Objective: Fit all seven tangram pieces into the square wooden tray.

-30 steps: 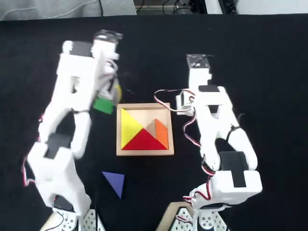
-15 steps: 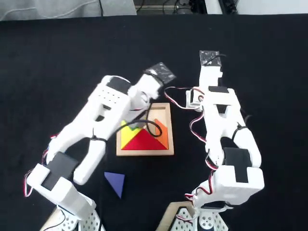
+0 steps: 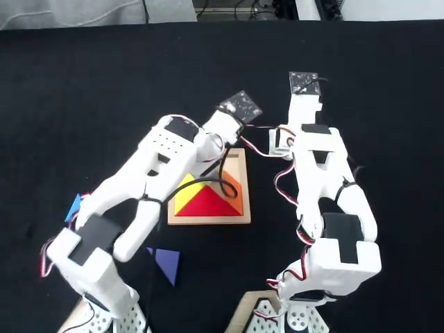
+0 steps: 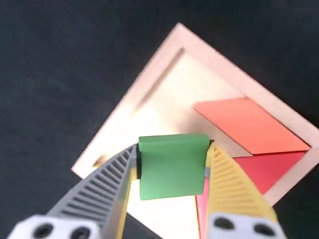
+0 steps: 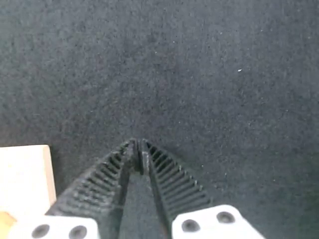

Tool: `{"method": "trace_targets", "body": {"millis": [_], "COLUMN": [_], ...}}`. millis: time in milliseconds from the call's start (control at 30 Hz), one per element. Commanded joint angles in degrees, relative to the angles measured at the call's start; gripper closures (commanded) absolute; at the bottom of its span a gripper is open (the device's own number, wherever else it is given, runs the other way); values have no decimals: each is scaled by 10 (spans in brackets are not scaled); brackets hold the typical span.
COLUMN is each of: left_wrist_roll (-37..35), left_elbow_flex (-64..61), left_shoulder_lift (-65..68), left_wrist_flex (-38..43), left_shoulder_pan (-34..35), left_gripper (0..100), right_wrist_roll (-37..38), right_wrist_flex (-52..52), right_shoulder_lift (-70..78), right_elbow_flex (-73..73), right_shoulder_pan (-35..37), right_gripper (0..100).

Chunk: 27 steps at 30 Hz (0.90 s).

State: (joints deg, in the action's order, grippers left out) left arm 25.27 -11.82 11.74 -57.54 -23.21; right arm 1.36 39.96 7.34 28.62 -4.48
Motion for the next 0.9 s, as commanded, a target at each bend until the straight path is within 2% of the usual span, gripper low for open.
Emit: {"method": "trace_targets", "body": {"millis": [0, 300, 467, 733, 867], "left_wrist_roll": [-47, -63, -68, -70, -40], "left_elbow_flex": [51, 64, 58, 64, 56], "left_shoulder_lift": [19, 25, 26, 22, 30], "left_wrist_flex": [3, 6, 4, 8, 9], "left_shoulder_pan": [-3, 6, 7, 11, 15], "left_gripper": [812, 811, 663, 682, 683], "right_wrist_roll": [5, 5, 5, 5, 5], "right_wrist_flex": [-10, -10, -10, -10, -9], "right_shoulder_lift": [-2, -2, -1, -1, -2], "right_elbow_flex": [-15, -15, -15, -15, -15], "right_shoulder_pan": [-4, -4, -4, -4, -4], "right_gripper": [987, 987, 987, 987, 987]}}
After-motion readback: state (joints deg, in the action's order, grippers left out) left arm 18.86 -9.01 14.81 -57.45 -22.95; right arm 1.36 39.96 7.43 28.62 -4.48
